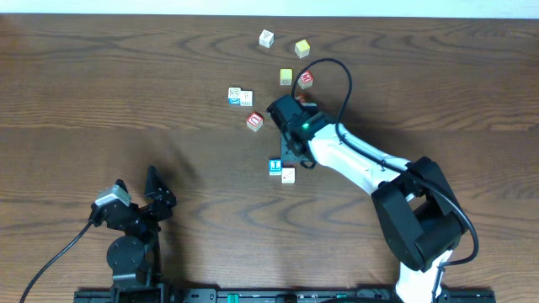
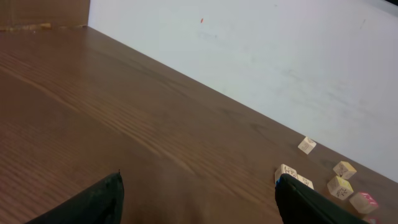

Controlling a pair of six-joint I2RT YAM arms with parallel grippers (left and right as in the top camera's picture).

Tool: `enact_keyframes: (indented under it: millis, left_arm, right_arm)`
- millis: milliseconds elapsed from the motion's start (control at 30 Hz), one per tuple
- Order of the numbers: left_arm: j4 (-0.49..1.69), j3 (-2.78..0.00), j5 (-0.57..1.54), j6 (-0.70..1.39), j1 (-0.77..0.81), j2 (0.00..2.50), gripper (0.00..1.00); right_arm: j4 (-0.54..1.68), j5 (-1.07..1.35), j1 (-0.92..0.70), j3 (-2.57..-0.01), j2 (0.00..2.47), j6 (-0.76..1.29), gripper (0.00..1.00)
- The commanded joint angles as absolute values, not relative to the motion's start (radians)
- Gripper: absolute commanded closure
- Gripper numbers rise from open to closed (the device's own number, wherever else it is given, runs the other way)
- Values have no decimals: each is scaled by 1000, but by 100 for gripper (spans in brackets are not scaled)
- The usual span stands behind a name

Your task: Lift 4 blocks

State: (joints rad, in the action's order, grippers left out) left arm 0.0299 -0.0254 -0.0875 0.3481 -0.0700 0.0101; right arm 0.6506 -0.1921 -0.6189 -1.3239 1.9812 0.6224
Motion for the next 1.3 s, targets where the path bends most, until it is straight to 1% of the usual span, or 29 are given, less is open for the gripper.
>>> enact_keyframes:
  millis: [0,300,400,500,1267]
  left_arm:
    - [67,-5,-97,356,-66,5,21]
    - [67,-5,-97,356,-66,5,22]
    - [67,-5,-97,356,-66,5,22]
    - [67,-5,-97,356,-66,5,21]
    - [67,-5,-97,356,-66,5,22]
  right_arm:
    - [621,-131,-596,-1338,1957,570,96]
    - [519,-17,-625,-1338,1958,552,97]
    - [522,-20,-636,-1338,1960,628,98]
    - [523,-10,-641,-1338,1966,658,98]
    - [603,-21,-703,-1338,1971,703,99]
